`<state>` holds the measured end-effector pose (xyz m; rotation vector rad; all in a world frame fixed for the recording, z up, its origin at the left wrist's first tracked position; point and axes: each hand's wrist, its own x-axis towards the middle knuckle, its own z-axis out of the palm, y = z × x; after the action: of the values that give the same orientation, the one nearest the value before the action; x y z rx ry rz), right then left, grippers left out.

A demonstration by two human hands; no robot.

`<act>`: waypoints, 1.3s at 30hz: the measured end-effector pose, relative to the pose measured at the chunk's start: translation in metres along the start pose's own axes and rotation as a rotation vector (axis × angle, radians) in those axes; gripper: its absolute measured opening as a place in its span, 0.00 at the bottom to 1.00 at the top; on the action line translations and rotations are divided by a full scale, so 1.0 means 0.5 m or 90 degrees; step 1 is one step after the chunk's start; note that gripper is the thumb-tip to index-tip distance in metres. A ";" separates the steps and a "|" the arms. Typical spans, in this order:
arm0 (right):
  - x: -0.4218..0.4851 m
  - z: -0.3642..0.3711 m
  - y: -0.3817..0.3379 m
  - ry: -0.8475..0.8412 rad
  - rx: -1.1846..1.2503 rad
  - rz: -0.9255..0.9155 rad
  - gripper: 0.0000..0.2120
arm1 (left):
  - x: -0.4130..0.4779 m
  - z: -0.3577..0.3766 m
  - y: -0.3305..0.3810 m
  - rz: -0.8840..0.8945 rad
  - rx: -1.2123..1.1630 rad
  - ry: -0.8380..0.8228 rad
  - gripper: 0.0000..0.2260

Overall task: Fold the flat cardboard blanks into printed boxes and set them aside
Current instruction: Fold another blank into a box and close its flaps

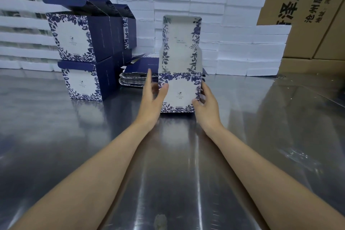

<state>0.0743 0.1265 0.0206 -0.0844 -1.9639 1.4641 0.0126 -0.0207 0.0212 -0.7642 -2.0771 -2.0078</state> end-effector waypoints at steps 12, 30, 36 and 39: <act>-0.028 0.003 -0.030 -0.005 0.144 -0.043 0.17 | -0.009 -0.007 0.024 0.136 -0.001 0.214 0.04; -0.007 -0.022 -0.029 0.311 0.251 -0.004 0.23 | -0.023 -0.011 0.012 0.045 -0.063 0.134 0.04; 0.002 -0.031 -0.015 0.340 0.234 0.014 0.15 | -0.023 -0.008 0.009 0.104 -0.013 0.079 0.17; 0.005 -0.032 -0.016 0.344 0.210 0.001 0.14 | -0.026 -0.005 0.017 0.110 0.003 0.097 0.12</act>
<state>0.0836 0.1378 0.0309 -0.3015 -1.2791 1.5495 0.0271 -0.0269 0.0231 -0.7364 -1.8645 -1.9048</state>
